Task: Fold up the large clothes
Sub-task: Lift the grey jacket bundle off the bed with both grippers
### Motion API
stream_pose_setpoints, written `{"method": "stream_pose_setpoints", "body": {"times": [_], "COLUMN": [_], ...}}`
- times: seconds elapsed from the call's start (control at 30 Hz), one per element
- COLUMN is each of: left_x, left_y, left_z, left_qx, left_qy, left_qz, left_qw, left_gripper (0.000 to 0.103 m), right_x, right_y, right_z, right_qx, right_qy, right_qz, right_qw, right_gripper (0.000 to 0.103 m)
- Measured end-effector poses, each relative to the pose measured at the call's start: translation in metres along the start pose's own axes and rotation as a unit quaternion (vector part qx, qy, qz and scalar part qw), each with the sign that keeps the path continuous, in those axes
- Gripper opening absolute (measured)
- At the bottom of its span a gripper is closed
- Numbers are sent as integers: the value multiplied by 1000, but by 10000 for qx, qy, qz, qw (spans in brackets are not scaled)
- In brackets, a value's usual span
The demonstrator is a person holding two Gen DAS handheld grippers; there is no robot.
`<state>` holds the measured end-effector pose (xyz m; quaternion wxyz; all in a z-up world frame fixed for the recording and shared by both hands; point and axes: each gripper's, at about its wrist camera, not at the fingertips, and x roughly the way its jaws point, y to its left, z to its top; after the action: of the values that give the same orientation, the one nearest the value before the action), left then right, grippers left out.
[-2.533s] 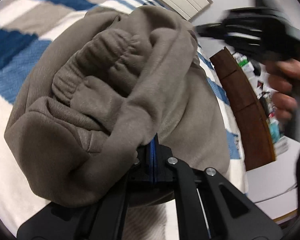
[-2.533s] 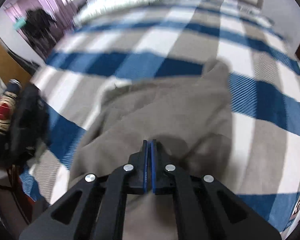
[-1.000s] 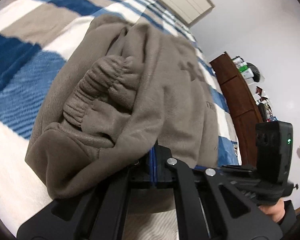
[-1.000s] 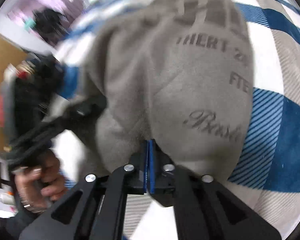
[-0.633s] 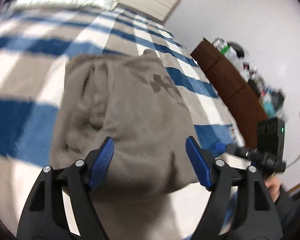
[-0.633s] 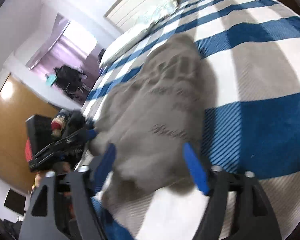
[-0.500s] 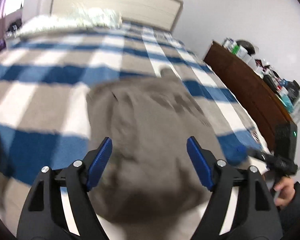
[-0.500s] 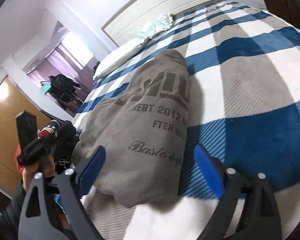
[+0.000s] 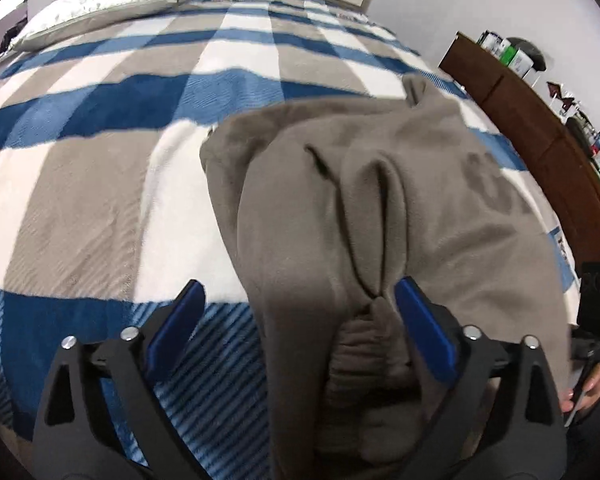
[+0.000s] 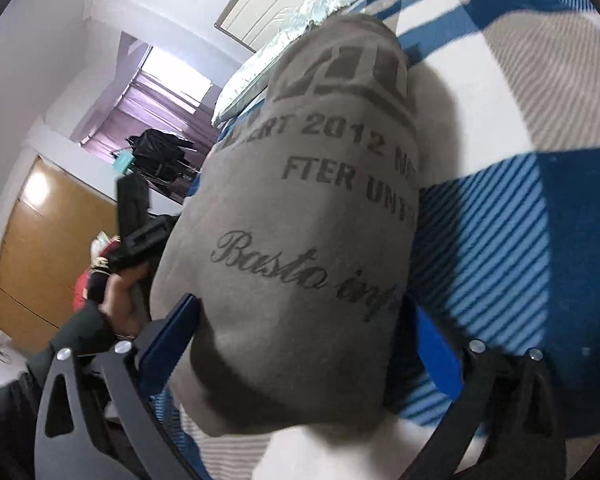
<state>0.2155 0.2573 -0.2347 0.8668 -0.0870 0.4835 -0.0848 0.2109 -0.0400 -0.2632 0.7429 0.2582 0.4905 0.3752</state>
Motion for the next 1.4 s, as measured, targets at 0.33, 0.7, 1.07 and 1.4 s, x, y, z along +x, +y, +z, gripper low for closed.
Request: {"method": "stream_pose_setpoints", "body": {"times": [0.33, 0.7, 1.07, 1.4], "left_x": [35, 8, -88, -167], "left_y": [44, 31, -26, -63], "left_z": [-17, -27, -79, -150], "left_qx": [-1331, -1342, -1264, -1644], "left_qy": [454, 112, -297, -527], "left_qz": [-1639, -1620, -2291, -2568], "left_qw": [9764, 9776, 9647, 9509], "left_gripper": [97, 46, 31, 31], "right_x": [32, 27, -72, -125], "right_y": [-8, 35, 128, 224], "right_z": [17, 34, -22, -64], "right_qx": [447, 479, 61, -326], "right_qy": [263, 710, 582, 609], "right_qz": [247, 310, 361, 413], "right_qw": [9983, 9958, 9976, 9968], "right_gripper": [100, 66, 60, 58]}}
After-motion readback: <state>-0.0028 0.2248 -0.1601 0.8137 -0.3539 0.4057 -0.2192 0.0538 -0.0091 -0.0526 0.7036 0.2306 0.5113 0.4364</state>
